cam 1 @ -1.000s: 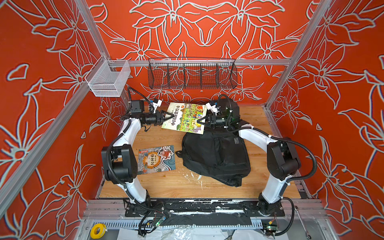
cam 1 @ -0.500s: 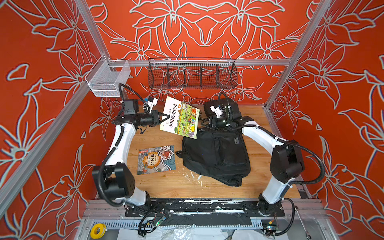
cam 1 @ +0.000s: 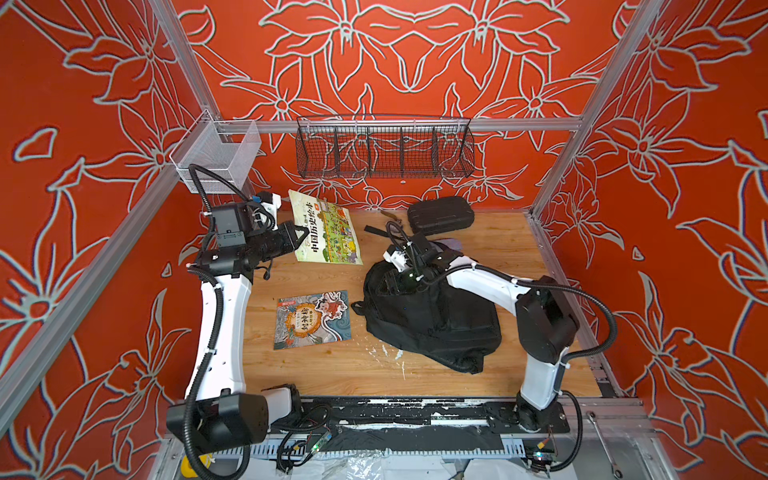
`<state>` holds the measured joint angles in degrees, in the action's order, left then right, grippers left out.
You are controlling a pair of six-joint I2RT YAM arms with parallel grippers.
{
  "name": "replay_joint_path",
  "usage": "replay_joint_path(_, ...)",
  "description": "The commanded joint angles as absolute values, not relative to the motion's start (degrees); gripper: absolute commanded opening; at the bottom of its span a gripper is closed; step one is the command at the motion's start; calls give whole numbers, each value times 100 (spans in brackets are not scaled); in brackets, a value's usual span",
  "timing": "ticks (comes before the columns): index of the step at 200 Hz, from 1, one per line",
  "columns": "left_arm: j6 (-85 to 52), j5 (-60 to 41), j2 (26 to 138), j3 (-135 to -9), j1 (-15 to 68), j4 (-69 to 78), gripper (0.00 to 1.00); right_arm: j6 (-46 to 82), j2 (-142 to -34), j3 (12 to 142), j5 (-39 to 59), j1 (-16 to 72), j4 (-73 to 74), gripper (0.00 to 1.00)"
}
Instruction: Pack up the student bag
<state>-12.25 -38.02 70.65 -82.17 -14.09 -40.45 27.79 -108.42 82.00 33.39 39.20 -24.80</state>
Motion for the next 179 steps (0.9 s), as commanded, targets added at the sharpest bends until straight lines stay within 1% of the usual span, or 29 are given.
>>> replay_joint_path(1, -1239, -3577, 7034, -8279, -1455, -4163, 0, 2725, -11082, 8545, 3283, 4052, -2725, 54)
replay_joint_path(34, -1239, -3601, 7006, -8203, -1461, -4158, 0, 2799, -11263, 8673, 3040, 4183, -2801, 49)
replay_joint_path(65, -1244, -3630, 7013, -8135, -1463, -4137, 0, 2912, -11305, 8716, 3191, 4200, -2620, 48)
replay_joint_path(80, -1244, -3639, 7017, -8121, -1460, -4140, 0, 2862, -11368, 8868, 3200, 4242, -2727, 49)
replay_joint_path(99, -1226, -3647, 7005, -8096, -1461, -4157, 0, 2872, -11375, 8974, 3096, 4295, -2863, 52)
replay_joint_path(117, -1214, -3639, 6996, -8073, -1464, -4175, 0, 2917, -11373, 9021, 2772, 4331, -3045, 54)
replay_joint_path(128, -1213, -3630, 6990, -8056, -1460, -4175, 0, 2830, -11454, 9159, 2461, 4360, -3363, 53)
replay_joint_path(139, -1213, -3630, 6992, -8046, -1459, -4175, 0, 2756, -11554, 9257, 2318, 4394, -3588, 50)
replay_joint_path(152, -1206, -3643, 6996, -8046, -1460, -4175, 0, 2770, -11584, 9240, 2308, 4418, -3618, 48)
replay_joint_path(179, -1207, -3656, 7019, -8051, -1460, -4175, 0, 2764, -11585, 9210, 2493, 4507, -3436, 48)
